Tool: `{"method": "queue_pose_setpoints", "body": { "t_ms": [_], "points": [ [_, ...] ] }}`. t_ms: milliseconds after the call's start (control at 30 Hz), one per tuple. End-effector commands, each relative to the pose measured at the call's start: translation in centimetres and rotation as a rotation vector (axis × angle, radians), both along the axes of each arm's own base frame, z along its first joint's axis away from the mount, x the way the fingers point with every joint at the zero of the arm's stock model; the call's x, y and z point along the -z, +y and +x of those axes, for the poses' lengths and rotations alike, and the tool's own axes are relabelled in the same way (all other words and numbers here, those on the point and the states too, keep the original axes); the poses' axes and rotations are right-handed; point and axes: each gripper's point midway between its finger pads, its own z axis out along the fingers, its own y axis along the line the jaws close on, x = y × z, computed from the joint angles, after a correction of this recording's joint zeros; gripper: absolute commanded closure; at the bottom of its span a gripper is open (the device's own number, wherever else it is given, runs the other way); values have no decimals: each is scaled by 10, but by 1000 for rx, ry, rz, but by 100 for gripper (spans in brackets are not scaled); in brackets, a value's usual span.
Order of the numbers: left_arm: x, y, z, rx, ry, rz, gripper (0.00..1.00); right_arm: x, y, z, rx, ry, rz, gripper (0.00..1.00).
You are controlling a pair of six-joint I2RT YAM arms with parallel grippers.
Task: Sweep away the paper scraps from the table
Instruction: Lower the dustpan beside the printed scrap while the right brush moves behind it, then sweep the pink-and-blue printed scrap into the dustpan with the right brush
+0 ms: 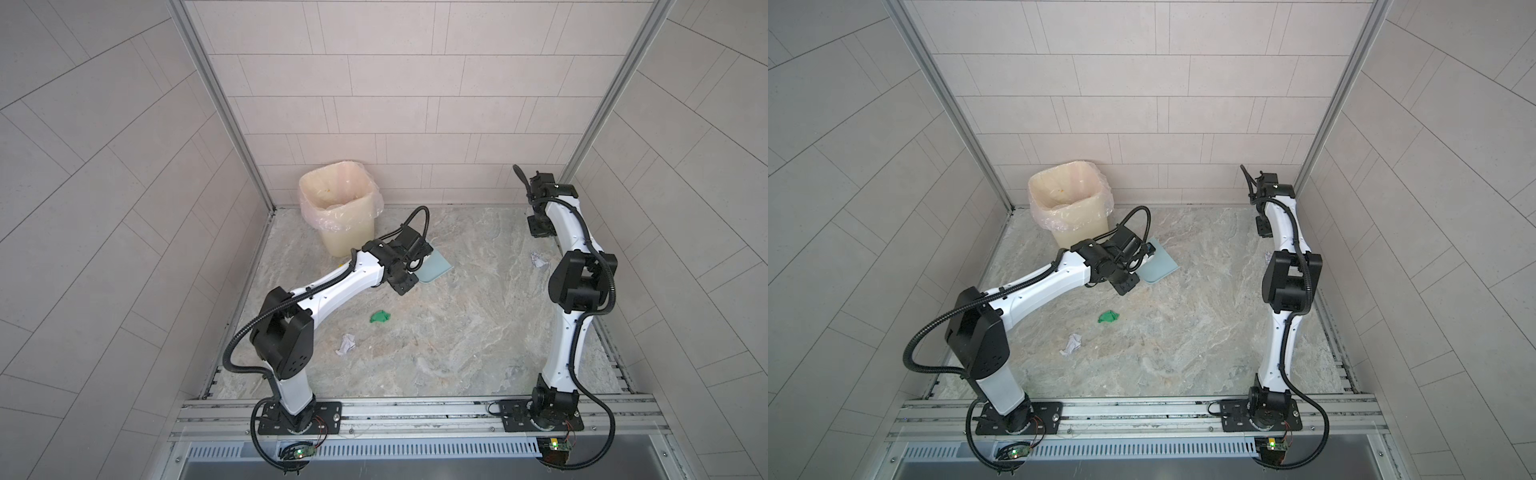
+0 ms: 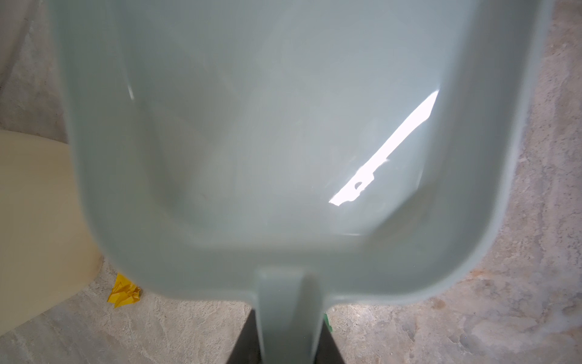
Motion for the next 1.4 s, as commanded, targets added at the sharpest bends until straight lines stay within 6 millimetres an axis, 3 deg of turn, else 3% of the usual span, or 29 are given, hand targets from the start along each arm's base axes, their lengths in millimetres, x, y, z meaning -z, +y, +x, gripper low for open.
{"method": "queue_pose_setpoints", "body": {
  "t_ms": [0, 300, 667, 733, 900, 1067, 1200, 1367],
  "points": [
    [5, -5, 3, -9, 4, -13, 100, 9, 16, -8, -38, 69, 57, 100],
    [9, -9, 5, 7, 17, -3, 100, 19, 74, -35, -150, 186, 139, 100],
    [26, -7, -8, 20, 82, 28, 100, 7, 188, -95, -379, 267, 306, 100],
    [31, -6, -13, 25, 100, 38, 100, 0, 199, -103, -403, 255, 324, 100],
    [49, -12, -33, 66, 156, 73, 100, -18, 179, -105, -385, 208, 253, 100],
    [67, -29, -53, 147, 208, 107, 100, -6, 165, -98, -363, 230, 219, 100],
    [72, -40, -59, 173, 233, 106, 100, 5, 170, -95, -371, 250, 228, 100],
    [78, -45, -62, 175, 257, 114, 100, 16, 192, -102, -417, 285, 271, 100]
  ]
}}
